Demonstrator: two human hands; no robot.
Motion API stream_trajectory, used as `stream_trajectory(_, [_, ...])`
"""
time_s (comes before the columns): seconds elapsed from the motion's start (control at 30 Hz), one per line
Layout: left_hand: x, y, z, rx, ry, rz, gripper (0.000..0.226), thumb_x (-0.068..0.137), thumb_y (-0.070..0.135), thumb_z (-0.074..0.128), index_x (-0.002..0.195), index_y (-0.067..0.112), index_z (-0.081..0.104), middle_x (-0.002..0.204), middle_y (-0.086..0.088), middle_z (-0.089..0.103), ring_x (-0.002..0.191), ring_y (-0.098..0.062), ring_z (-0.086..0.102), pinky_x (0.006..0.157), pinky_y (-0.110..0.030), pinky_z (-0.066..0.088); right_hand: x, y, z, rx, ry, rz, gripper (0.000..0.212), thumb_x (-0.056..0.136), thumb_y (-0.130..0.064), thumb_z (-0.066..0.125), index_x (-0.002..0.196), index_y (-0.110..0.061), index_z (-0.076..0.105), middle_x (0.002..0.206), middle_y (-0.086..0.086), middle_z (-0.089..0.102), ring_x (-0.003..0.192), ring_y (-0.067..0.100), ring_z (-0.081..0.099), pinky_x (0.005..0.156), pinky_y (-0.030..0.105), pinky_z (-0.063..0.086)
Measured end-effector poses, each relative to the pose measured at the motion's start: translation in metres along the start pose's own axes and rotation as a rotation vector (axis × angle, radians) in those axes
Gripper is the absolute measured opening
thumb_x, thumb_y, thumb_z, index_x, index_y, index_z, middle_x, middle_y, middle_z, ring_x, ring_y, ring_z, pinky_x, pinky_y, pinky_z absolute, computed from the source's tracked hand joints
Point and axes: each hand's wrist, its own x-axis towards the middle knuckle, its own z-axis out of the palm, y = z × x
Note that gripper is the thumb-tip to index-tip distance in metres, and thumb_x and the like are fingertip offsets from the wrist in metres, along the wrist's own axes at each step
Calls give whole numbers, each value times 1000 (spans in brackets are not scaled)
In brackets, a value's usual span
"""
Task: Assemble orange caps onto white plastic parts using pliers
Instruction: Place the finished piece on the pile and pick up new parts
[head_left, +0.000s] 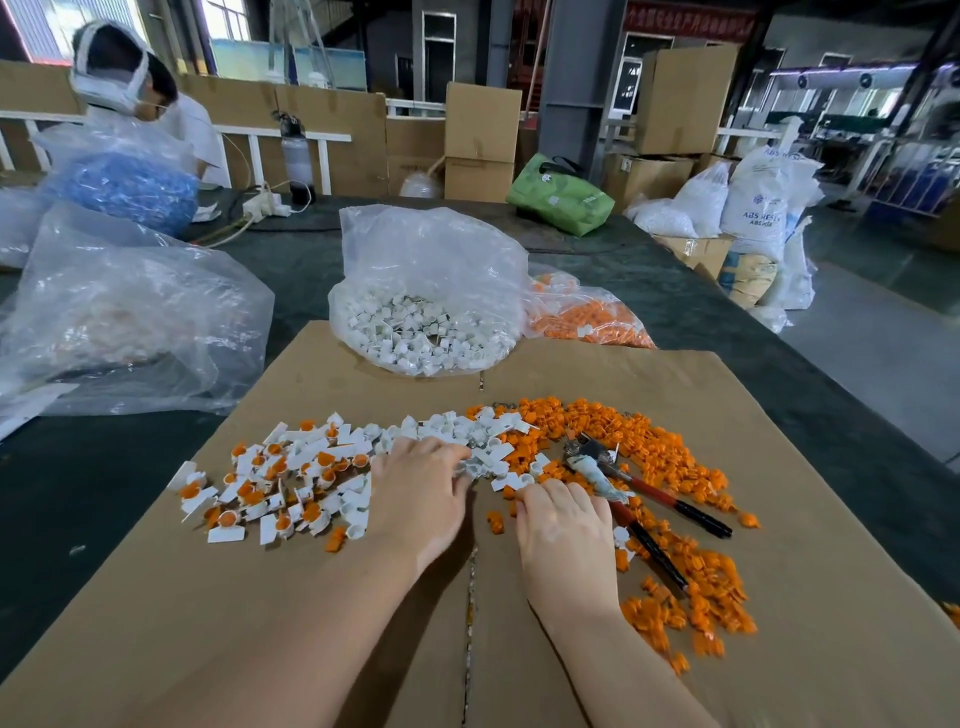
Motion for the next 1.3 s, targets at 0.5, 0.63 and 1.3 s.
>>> stream_trajectory(0.5, [-9, 13, 5, -142, -126, 99, 27, 92, 32, 56, 116, 24, 63, 102, 4, 54, 96, -12, 55, 80, -22, 43, -2, 1, -1, 51, 13, 59, 21, 62, -5, 83, 65, -15, 65, 63, -1, 59, 58, 19, 57, 56, 34, 49])
stream_trajectory(0.63, [-8, 16, 2, -89, -209, 94, 19, 94, 23, 55, 110, 20, 64, 104, 2, 48, 92, -16, 57, 79, -25, 45, -1, 1, 0, 65, 10, 72, 21, 63, -4, 84, 66, -14, 66, 62, -1, 60, 58, 19, 58, 55, 34, 49])
stream_trajectory(1.3, [-32, 16, 4, -511, -93, -48, 14, 90, 26, 62, 103, 29, 66, 92, 19, 58, 76, 8, 49, 66, 5, 33, -3, 2, -7, 247, -2, 111, 14, 74, -8, 78, 70, -13, 65, 65, -2, 63, 62, 19, 60, 60, 37, 48])
